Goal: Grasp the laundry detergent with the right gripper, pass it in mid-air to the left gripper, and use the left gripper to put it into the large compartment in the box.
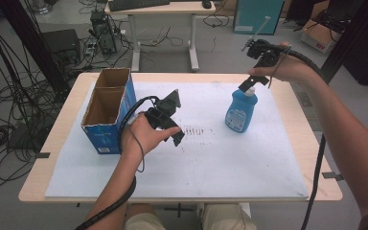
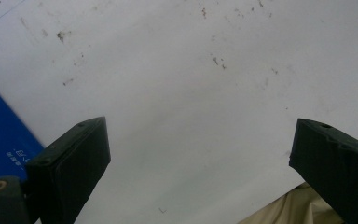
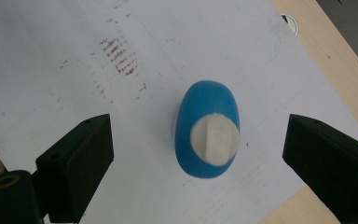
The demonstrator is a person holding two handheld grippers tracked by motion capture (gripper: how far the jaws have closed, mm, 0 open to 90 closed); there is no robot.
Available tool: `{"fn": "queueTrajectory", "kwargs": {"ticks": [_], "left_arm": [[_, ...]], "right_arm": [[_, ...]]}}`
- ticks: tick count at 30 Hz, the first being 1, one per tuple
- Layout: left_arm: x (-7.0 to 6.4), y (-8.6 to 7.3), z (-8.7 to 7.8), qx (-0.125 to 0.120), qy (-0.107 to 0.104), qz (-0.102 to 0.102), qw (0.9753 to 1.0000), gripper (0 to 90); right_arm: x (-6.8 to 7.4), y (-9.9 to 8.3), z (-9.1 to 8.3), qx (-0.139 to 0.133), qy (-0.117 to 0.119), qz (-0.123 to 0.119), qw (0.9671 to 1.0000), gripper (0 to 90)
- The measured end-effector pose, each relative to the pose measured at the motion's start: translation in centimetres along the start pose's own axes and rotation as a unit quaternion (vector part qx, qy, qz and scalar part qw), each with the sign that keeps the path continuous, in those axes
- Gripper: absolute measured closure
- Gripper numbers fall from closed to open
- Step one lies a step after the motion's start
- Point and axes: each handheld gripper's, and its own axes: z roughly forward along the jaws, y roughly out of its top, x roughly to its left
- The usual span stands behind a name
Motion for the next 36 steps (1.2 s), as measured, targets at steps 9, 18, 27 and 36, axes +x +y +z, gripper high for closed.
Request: {"fn": "queueTrajectory", "kwargs": {"ticks": [9,18,27,36], "left_arm": [[-0.2,0.0,0.4,-0.002,-0.004,0.004,1.0,5.4],[-0.2,0.0,0.7,-0.002,-0.004,0.007,1.0,5.4],[0.0,-0.3,0.9,-0.002,-0.005,0.002,1.0,5.4],[0.3,-0.3,1.2,0.001,-0.005,0.003,1.0,5.3]], "right_arm": [[-0.3,-3.6,-0.7,-0.021,-0.003,0.011,0.9997,8.4],[-0.5,-7.2,0.3,-0.056,0.007,0.032,0.9979,7.0],[-0.7,-10.4,2.5,-0.104,0.01,0.062,0.9926,5.7],[-0.6,-12.1,5.1,-0.132,0.003,0.066,0.9891,5.3]]}}
